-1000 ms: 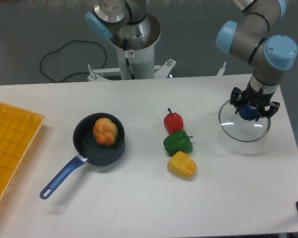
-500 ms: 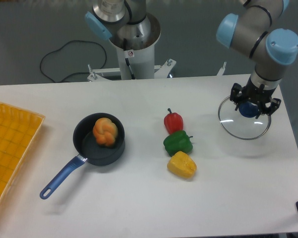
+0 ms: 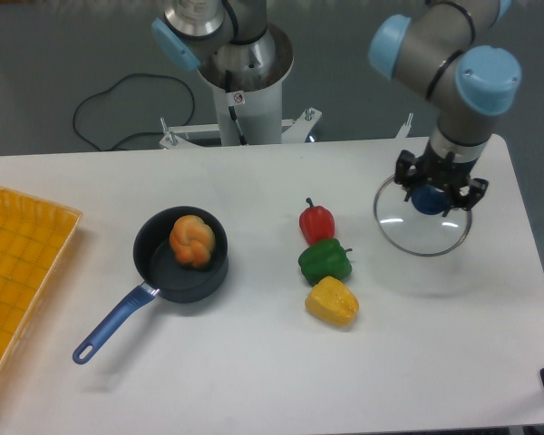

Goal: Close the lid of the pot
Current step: 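Carry the held glass lid over the blue saucepan, then lower the glass lid onto the saucepan rim, then press and settle the lid on the saucepan, holding the knob, then open the gripper and lift away from the lid knob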

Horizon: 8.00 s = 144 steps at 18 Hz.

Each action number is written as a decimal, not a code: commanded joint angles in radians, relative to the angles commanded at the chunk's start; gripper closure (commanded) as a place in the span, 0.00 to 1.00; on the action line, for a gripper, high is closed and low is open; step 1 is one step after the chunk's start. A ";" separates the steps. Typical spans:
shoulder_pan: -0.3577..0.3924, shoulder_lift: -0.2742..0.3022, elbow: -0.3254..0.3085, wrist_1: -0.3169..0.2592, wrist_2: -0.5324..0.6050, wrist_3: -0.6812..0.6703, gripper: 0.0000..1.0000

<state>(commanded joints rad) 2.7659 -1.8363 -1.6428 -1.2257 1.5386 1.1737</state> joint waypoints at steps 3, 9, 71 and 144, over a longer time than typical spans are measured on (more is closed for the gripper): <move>-0.054 0.017 -0.022 0.006 -0.002 -0.041 0.51; -0.181 0.041 -0.051 0.047 -0.003 -0.176 0.51; -0.664 0.052 -0.213 0.232 0.066 -0.621 0.51; -0.327 0.111 -0.134 0.206 0.061 -0.326 0.00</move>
<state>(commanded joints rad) 2.4387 -1.7257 -1.7764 -1.0201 1.6000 0.8480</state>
